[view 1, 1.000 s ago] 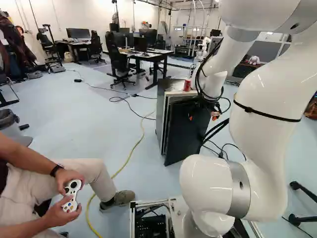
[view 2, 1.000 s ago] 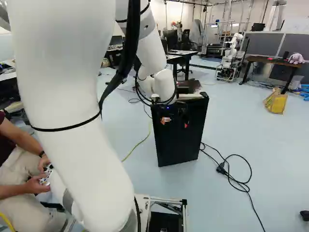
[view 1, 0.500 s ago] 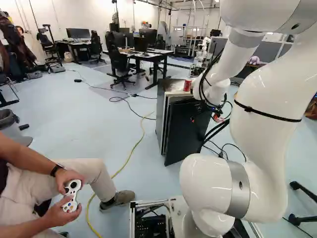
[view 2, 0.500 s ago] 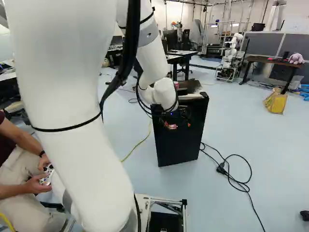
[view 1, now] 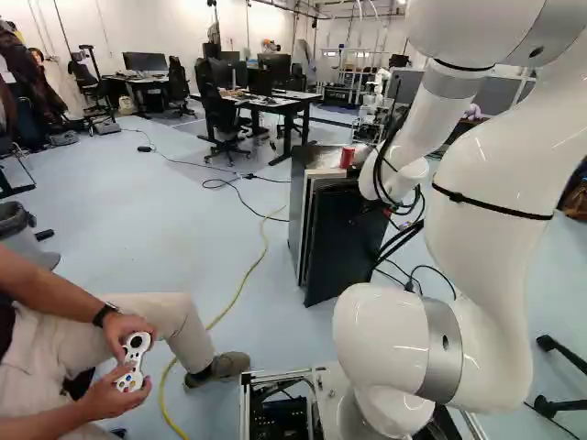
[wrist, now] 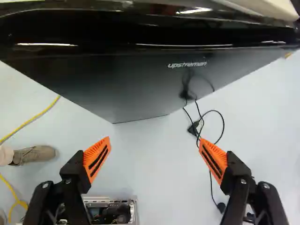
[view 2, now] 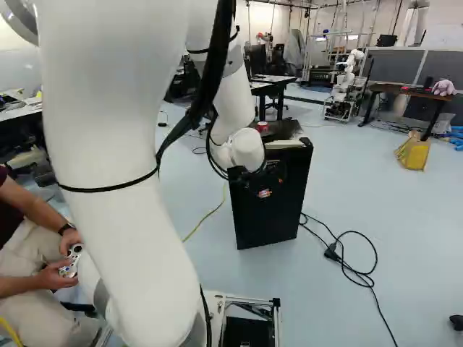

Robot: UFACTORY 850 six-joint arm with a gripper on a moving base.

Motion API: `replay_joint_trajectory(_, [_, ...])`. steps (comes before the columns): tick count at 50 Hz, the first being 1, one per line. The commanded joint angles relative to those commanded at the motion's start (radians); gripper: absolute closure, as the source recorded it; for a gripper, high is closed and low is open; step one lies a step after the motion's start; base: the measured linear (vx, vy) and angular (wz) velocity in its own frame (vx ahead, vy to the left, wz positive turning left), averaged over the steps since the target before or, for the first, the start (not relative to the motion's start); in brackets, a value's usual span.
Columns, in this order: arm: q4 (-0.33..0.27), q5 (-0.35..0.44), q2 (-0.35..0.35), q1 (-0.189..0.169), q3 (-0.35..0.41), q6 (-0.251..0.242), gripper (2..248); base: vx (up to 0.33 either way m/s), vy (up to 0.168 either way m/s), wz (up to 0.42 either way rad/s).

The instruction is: Grab a drink from the fridge

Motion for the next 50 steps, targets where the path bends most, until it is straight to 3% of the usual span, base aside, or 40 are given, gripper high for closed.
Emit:
replay_joint_trajectory(17, [-0.104,0.146,-0.061,0.000,-0.021,0.000,3,0.000,0.000,0.000])
replay_joint_trajectory(50, [-0.113,0.160,-0.086,0.005,-0.043,0.000,3,0.000,0.000,0.000])
